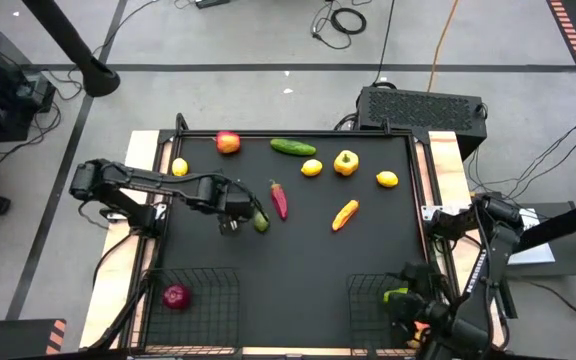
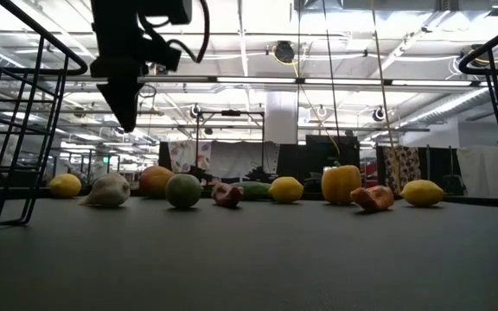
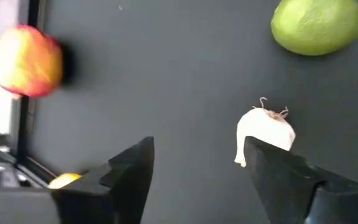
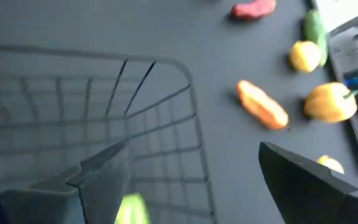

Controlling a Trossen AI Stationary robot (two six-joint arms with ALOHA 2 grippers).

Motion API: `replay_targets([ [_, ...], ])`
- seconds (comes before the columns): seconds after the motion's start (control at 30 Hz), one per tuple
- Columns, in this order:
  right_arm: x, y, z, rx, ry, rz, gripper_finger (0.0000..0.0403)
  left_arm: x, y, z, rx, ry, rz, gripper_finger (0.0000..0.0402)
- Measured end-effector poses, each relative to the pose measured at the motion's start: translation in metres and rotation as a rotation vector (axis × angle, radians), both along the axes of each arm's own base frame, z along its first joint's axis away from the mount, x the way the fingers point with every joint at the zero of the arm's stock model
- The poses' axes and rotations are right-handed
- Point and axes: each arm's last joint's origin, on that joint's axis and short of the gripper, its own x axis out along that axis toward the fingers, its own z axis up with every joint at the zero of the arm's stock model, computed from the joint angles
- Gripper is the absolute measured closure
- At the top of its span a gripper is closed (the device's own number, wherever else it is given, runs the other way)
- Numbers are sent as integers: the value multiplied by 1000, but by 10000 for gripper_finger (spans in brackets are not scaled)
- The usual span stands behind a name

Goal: Sort produce into baskets
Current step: Put the white garlic into the right wire basket

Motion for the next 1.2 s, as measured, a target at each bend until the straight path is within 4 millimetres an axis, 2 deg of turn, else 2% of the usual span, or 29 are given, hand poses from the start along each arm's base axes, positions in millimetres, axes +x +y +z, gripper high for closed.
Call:
replay_targets([
  [0.13,7,-5,1,-48,-9,29,75,0,0,-1,-63,-2,16,107],
  [0.27,12,-8,2,-85,-1,54,87,-4,-9,-2,-107,29,1,88],
  [0.47,21,-14,3,-137,-8,67,89,-18,-23,-17,-124,87,-50,86],
  [0.67,40,-35,12,-209,-57,44,90,-33,-32,-30,-128,46,-55,85],
  [0.9,58,-58,19,-258,-67,-5,90,-40,-33,-48,-136,-76,-116,85],
  [1.2,66,-66,19,-277,-40,-18,90,-46,-30,-70,-78,-97,-186,85],
])
